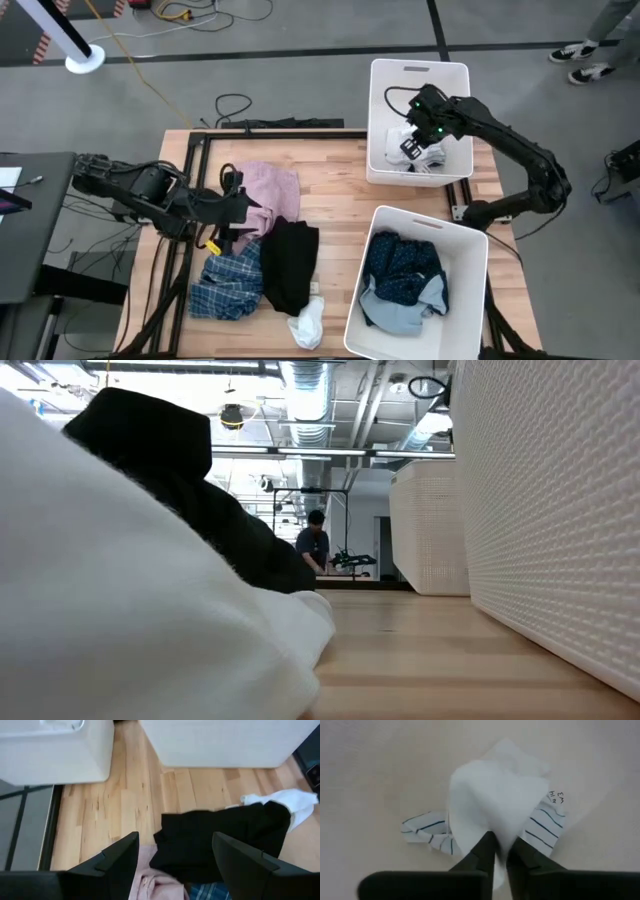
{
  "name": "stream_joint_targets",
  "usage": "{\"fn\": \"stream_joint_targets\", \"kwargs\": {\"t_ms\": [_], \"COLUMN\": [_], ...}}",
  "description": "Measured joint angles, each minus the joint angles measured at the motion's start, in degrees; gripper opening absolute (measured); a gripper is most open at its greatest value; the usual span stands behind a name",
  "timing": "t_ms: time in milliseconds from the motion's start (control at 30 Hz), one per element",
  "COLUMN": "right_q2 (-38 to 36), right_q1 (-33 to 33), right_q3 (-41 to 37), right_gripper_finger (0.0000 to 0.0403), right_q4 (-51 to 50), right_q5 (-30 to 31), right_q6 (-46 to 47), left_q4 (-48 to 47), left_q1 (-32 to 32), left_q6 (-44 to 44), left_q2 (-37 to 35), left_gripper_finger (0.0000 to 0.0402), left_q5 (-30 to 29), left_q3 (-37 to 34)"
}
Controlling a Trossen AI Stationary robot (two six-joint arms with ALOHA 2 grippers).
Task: Sort clothes
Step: Put the top white sock in the top laundry bin, then put the white sock in the top laundry bin
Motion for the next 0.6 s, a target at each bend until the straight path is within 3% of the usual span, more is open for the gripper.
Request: {"fn": "stream_joint_targets", "kwargs": {"t_ms": [133, 400, 600], "right_q2": [-3.64, -13.74, -20.09], "right_q1": [2.49, 9.98, 22.59], "right_q3": [0.00, 0.00, 0.02], "right_gripper_finger": [0.0108, 0.0252, 0.0296], "right_q4": [0.01, 1.63, 8.44], "right_q5": [-0.01, 0.01, -0.06], "right_q6": [1.32, 8.82, 15.38], "left_q4": [2.40, 2.28, 2.73], "left_q1": [-0.99, -2.10, -4.88], "left_q6": [0.63, -1.04, -1.13], "left_q2": [0.42, 2.41, 5.57], "left_gripper_finger": [0.0247, 0.0247, 0.0247], "left_q5": [0.01, 3.14, 5.67], "left_q3": [0.00, -0.02, -0.02]}}
